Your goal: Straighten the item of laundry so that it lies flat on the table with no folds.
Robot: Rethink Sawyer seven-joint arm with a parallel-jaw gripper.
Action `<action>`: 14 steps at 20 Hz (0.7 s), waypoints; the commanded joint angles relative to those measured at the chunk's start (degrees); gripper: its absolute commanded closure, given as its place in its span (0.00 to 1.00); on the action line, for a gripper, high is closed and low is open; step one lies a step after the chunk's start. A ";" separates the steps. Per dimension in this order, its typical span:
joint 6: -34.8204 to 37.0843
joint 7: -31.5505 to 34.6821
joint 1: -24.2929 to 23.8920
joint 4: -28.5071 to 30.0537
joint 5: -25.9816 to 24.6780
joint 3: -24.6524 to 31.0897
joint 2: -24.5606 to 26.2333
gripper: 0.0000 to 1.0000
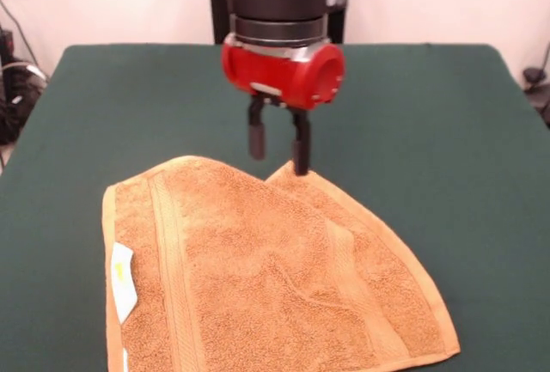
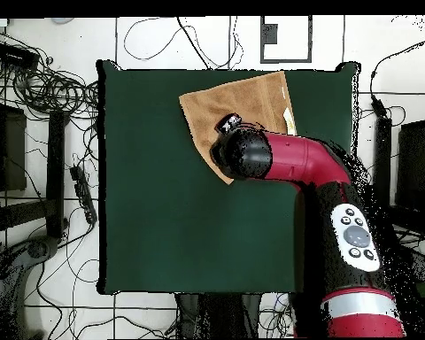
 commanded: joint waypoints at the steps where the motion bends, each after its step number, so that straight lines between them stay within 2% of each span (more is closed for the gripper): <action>1: 2.13 8.68 4.56 6.03 3.57 0.14 3.20 0.00; 4: 1.76 9.17 5.71 5.59 3.77 -0.99 4.44 0.00; 8: 6.02 7.99 6.23 5.56 5.24 -1.18 5.20 0.00; 14: 5.64 6.65 5.81 9.71 5.36 -2.24 2.30 0.00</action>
